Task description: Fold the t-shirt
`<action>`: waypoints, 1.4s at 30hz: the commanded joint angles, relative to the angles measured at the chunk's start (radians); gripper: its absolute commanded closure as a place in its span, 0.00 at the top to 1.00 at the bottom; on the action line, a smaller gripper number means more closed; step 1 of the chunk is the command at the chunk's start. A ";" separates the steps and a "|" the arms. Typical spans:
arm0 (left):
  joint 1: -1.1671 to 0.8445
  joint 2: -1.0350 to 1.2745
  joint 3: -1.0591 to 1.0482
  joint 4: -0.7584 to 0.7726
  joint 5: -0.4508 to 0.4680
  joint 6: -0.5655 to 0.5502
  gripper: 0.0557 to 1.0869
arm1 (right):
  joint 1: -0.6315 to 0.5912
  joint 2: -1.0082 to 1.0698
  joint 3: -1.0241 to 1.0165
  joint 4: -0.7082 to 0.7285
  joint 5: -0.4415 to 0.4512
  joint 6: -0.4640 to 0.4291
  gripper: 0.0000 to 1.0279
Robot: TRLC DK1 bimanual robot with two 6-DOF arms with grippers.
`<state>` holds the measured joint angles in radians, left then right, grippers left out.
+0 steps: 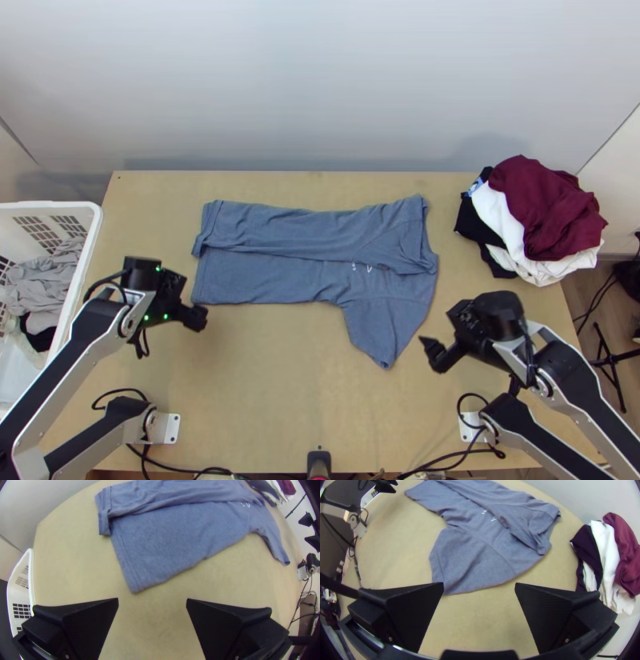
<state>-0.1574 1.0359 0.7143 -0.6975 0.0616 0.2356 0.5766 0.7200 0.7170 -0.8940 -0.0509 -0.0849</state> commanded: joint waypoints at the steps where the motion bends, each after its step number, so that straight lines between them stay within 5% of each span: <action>1: -0.004 -0.034 -0.059 -0.050 0.024 0.068 0.96 | 0.187 0.053 0.024 -0.072 -0.009 -0.056 0.96; 10: 0.004 0.036 -0.061 0.029 0.023 0.021 0.96 | 0.358 0.159 0.032 -0.071 0.037 -0.070 0.96; 26: 0.022 0.234 -0.070 0.293 0.007 -0.093 0.96 | 0.416 0.213 0.036 -0.052 0.048 -0.067 0.95; 38: -0.028 0.300 -0.079 0.316 0.009 -0.142 0.93 | 0.425 0.243 0.053 -0.039 0.085 -0.075 0.95; 40: -0.041 0.299 -0.079 0.312 0.020 -0.144 0.71 | 0.424 0.243 0.053 -0.039 0.095 -0.078 0.95; 42: -0.044 0.302 -0.079 0.337 0.021 -0.159 0.30 | 0.420 0.243 0.052 -0.037 0.102 -0.078 0.95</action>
<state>-0.1757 1.3163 0.6399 -0.3897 0.0704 0.1036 0.9985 0.9562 0.7643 -0.9352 0.0284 -0.1581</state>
